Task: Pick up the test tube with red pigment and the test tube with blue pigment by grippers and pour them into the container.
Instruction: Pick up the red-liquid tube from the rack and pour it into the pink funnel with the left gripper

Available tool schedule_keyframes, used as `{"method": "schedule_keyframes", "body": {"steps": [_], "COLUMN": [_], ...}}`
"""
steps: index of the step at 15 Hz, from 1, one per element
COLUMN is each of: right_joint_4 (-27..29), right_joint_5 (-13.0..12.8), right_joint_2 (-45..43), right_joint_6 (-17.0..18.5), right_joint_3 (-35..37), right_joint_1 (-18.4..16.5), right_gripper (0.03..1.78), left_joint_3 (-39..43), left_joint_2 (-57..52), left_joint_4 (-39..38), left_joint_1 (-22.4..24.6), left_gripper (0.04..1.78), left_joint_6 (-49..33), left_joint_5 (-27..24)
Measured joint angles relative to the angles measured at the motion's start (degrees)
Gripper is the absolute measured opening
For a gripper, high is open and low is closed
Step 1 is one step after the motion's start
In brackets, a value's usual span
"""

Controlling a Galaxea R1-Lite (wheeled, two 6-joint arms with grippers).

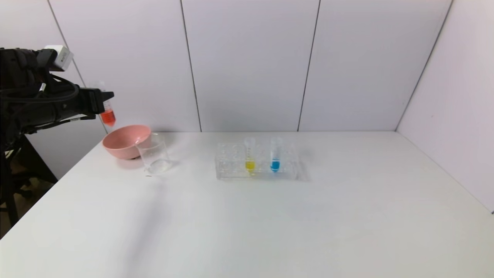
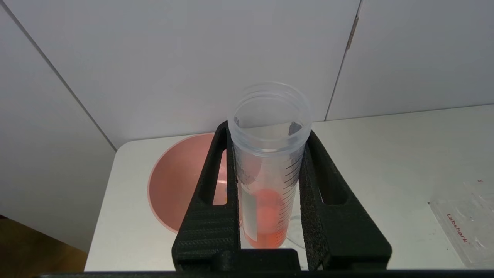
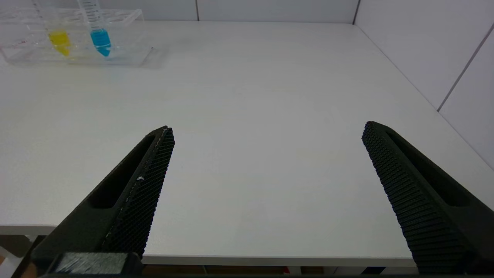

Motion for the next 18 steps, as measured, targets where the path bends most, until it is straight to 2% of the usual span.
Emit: {"method": "schedule_keyframes", "body": {"steps": [18], "right_joint_4": [0.0], "right_joint_5": [0.0], "right_joint_2": [0.0], "right_joint_6": [0.0], "right_joint_3": [0.0], "right_joint_1": [0.0], "right_gripper": [1.77], "left_joint_3": [-1.93], "left_joint_2": [0.22], "left_joint_4": [0.5], "left_joint_1": [1.16], "left_gripper": [0.46], "left_joint_6": [5.99], "left_joint_5": [-2.29]}}
